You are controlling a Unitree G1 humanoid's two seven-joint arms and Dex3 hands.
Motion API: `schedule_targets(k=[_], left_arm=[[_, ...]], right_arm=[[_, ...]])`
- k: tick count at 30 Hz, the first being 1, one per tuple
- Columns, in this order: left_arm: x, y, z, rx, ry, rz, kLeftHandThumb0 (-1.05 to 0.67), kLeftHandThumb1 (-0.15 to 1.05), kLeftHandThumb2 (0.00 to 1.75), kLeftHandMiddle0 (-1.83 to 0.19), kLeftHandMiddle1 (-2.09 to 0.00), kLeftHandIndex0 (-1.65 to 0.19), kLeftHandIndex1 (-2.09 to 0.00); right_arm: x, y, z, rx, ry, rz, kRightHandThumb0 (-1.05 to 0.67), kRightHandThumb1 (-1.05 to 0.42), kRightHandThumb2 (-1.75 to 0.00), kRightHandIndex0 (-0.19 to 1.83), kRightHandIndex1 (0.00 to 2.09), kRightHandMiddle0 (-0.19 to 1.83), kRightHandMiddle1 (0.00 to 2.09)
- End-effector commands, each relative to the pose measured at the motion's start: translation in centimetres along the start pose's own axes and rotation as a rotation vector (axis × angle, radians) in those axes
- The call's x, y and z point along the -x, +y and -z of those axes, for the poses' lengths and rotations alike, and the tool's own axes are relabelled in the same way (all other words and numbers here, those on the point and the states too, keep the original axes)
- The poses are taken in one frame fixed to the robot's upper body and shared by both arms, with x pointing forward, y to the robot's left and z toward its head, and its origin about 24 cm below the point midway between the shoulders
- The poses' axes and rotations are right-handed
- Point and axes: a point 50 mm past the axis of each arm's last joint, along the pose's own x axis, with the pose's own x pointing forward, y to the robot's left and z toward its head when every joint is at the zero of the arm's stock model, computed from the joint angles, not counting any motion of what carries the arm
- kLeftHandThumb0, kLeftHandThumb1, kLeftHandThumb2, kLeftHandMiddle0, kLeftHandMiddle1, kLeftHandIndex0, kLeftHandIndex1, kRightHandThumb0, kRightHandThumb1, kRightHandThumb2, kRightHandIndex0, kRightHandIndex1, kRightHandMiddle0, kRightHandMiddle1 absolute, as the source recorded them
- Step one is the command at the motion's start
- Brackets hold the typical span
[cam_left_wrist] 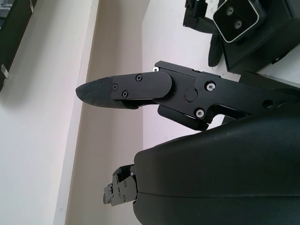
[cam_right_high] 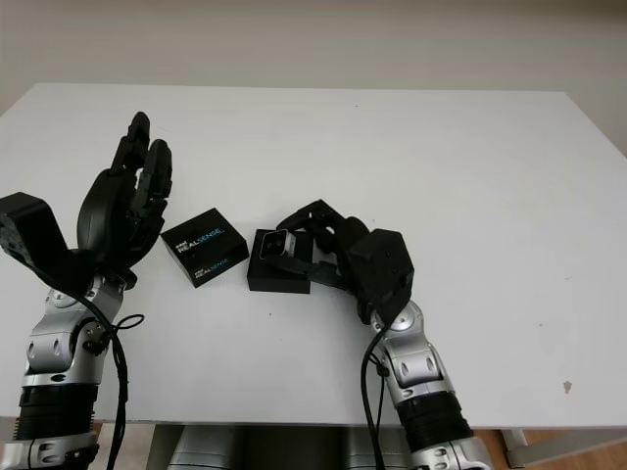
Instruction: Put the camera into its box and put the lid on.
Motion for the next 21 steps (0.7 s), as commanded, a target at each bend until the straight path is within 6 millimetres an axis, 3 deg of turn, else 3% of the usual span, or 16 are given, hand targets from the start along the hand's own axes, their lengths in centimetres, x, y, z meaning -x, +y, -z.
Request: schedule_targets(k=[1,21], left_arm=[[0.08,-0.01,-0.22,-0.001,-0.012,0.008,-0.67,1.05,0.43,0.19,0.00,0.19,0.00],[0.26,-0.06,-0.27,-0.006,-0.017,0.002,-0.67,1.05,0.44,0.19,0.00,0.19,0.00]], right_arm=[[-0.58,0.06,-0.92,0.017,-0.042,-0.001,-0.42,-0.92,-0.05,0.29,0.05,0.32,1.62],[-0.95,-0.17,-0.59,0.054,-0.023,-0.007,-0.41,-0.93,-0.05,0.27,0.05,0.31,1.60]])
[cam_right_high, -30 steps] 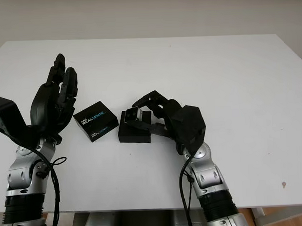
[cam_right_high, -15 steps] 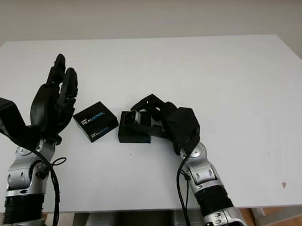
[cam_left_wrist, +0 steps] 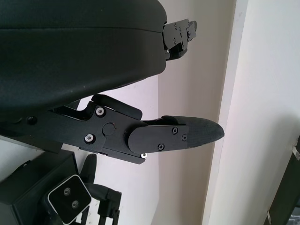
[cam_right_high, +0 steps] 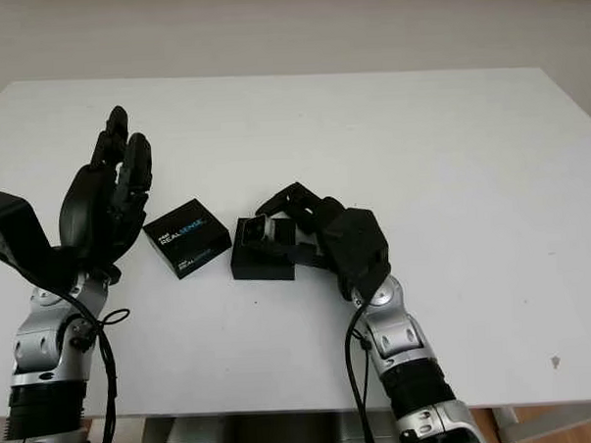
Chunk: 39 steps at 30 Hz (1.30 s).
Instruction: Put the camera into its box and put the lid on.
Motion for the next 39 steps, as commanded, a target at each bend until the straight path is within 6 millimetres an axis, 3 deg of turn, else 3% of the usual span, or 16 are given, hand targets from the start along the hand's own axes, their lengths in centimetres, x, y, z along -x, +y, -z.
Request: schedule_targets(k=[1,16,39], left_arm=[[0.1,-0.1,-0.5,-0.003,-0.024,0.004,-0.67,1.05,0.43,0.19,0.00,0.19,0.00],[0.2,-0.1,-0.5,-0.010,-0.029,-0.001,-0.68,1.05,0.43,0.19,0.00,0.19,0.00],[0.4,0.2,-0.7,-0.017,-0.028,-0.009,-0.67,1.05,0.43,0.19,0.00,0.19,0.00]], right_arm=[[-0.3,0.0,-0.4,0.013,-0.016,-0.008,-0.41,-0.93,-0.05,0.27,0.05,0.31,1.60],[0.0,0.6,0.2,0.045,0.022,-0.070,-0.42,-0.93,-0.06,0.25,0.04,0.29,1.60],[-0.7,1.9,0.1,0.239,-0.011,-0.122,-0.45,-0.93,-0.06,0.28,0.06,0.30,1.61]])
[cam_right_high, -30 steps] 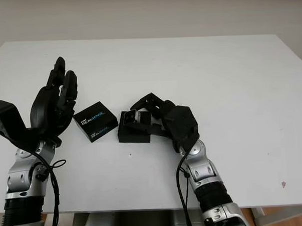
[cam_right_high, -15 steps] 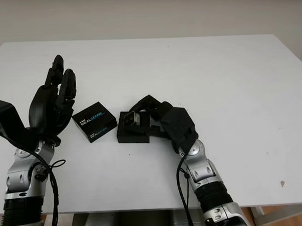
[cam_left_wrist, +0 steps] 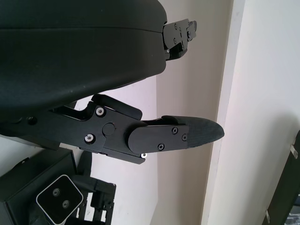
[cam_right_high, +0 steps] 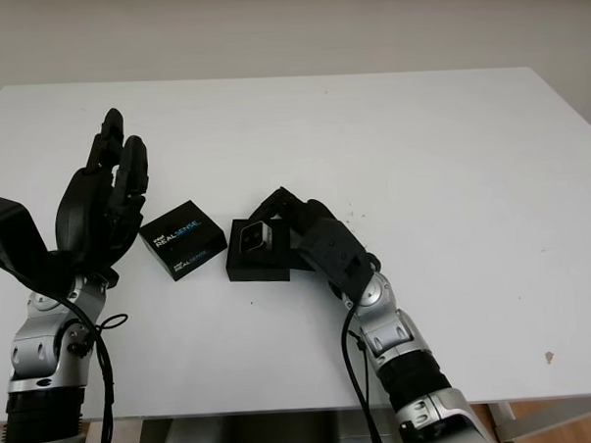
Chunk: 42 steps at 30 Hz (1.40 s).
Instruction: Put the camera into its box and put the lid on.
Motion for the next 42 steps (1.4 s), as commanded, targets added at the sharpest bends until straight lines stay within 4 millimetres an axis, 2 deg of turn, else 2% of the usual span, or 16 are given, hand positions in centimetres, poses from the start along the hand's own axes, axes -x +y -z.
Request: schedule_targets(k=[1,4,6,8,15,18,26,30,32,34,38,42], left_arm=[[0.0,0.1,-0.5,-0.011,-0.018,0.006,-0.67,1.05,0.43,0.19,0.00,0.19,0.00],[0.0,0.1,-0.6,-0.008,-0.020,0.011,-0.67,1.05,0.43,0.19,0.00,0.19,0.00],[0.0,0.1,-0.6,-0.013,-0.020,0.014,-0.67,1.05,0.43,0.19,0.00,0.19,0.00],[0.0,0.2,-0.6,-0.013,-0.020,0.014,-0.66,1.05,0.43,0.19,0.00,0.19,0.00],[0.1,0.2,-0.7,-0.019,-0.016,0.017,-0.67,1.05,0.43,0.19,0.00,0.19,0.00],[0.1,0.3,-0.7,-0.020,-0.014,0.019,-0.67,1.05,0.43,0.19,0.00,0.19,0.00],[0.1,0.3,-0.7,-0.029,-0.013,0.027,-0.67,1.05,0.44,0.19,0.00,0.19,0.00],[0.1,0.3,-0.7,-0.030,-0.010,0.025,-0.67,1.05,0.44,0.19,0.00,0.19,0.00],[0.1,0.3,-0.7,-0.028,-0.010,0.029,-0.67,1.05,0.44,0.19,0.00,0.19,0.00],[0.1,0.3,-0.7,-0.026,-0.008,0.034,-0.67,1.05,0.44,0.19,0.00,0.19,0.00],[0.0,0.3,-0.7,-0.024,-0.006,0.034,-0.67,1.05,0.44,0.19,0.00,0.19,0.00],[0.0,0.2,-0.8,-0.022,-0.006,0.039,-0.67,1.05,0.44,0.19,0.00,0.19,0.00]], right_arm=[[0.0,0.4,0.1,0.034,0.003,-0.030,-0.49,-0.93,-0.06,0.25,0.05,0.25,1.55],[0.1,0.2,-0.3,0.101,-0.016,-0.042,-0.57,-0.94,-0.05,0.18,0.02,0.12,1.30],[0.2,-0.1,-0.8,0.183,-0.050,-0.034,-0.60,-0.94,-0.05,0.10,0.02,0.08,0.94],[0.4,-0.4,-1.3,0.251,-0.075,-0.023,-0.61,-0.94,-0.05,0.04,0.02,0.09,0.67],[1.3,-1.9,-3.2,0.454,-0.182,0.042,-0.63,-0.93,-0.05,-0.11,0.03,0.08,0.27],[1.7,-2.8,-4.0,0.510,-0.203,0.069,-0.62,-0.93,-0.06,-0.15,0.02,0.06,0.19],[3.3,-5.4,-5.7,0.593,-0.231,0.145,-0.58,-0.93,-0.06,-0.14,0.05,0.11,0.15],[4.2,-5.8,-6.0,0.674,-0.245,0.159,-0.59,-0.95,-0.06,-0.05,0.09,0.18,0.16],[4.7,-5.6,-6.0,0.758,-0.254,0.128,-0.64,-1.01,-0.08,-0.01,0.10,0.18,0.14],[5.1,-5.2,-5.7,0.845,-0.274,0.077,-0.69,-1.04,-0.15,0.01,0.10,0.16,0.12],[5.5,-4.3,-4.9,0.954,-0.291,-0.015,-0.83,-1.05,-0.42,0.02,0.08,0.11,0.07],[5.4,-3.5,-4.1,0.981,-0.288,-0.103,-0.87,-1.05,-0.53,-0.02,0.05,0.06,0.04]])
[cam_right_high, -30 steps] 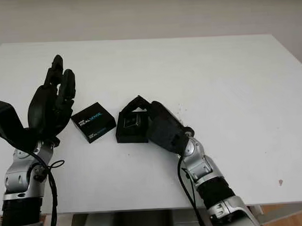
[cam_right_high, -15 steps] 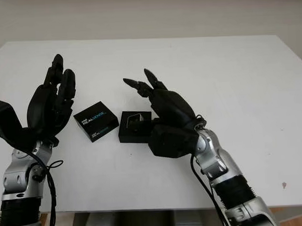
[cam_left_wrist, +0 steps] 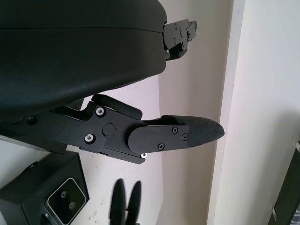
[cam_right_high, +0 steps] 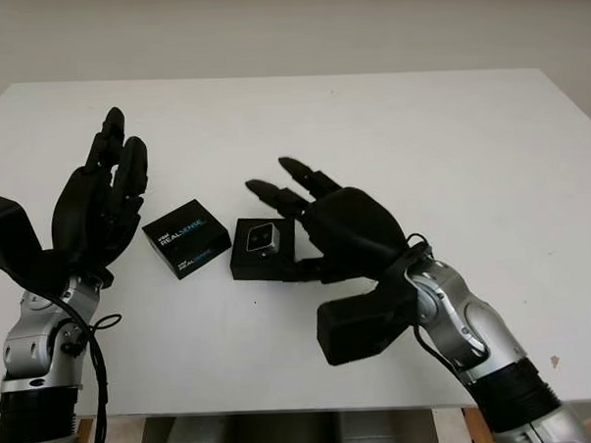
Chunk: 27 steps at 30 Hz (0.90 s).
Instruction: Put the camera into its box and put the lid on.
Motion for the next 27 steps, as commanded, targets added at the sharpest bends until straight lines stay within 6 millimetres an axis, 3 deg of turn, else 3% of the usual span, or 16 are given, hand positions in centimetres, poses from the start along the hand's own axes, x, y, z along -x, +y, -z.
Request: schedule_targets(k=[1,27], left_arm=[[0.0,0.0,-0.6,-0.001,-0.019,0.008,-0.67,1.05,0.44,0.19,0.00,0.19,0.00],[0.1,0.2,-0.7,-0.012,-0.024,0.006,-0.67,1.05,0.44,0.19,0.00,0.19,0.00]], right_arm=[[0.0,0.4,0.0,0.005,-0.018,-0.033,-0.87,-1.05,-0.54,-0.02,0.05,0.06,0.04],[0.1,2.7,0.9,-0.003,0.020,-0.151,-0.85,-1.05,-0.56,-0.10,0.04,-0.02,0.04]])
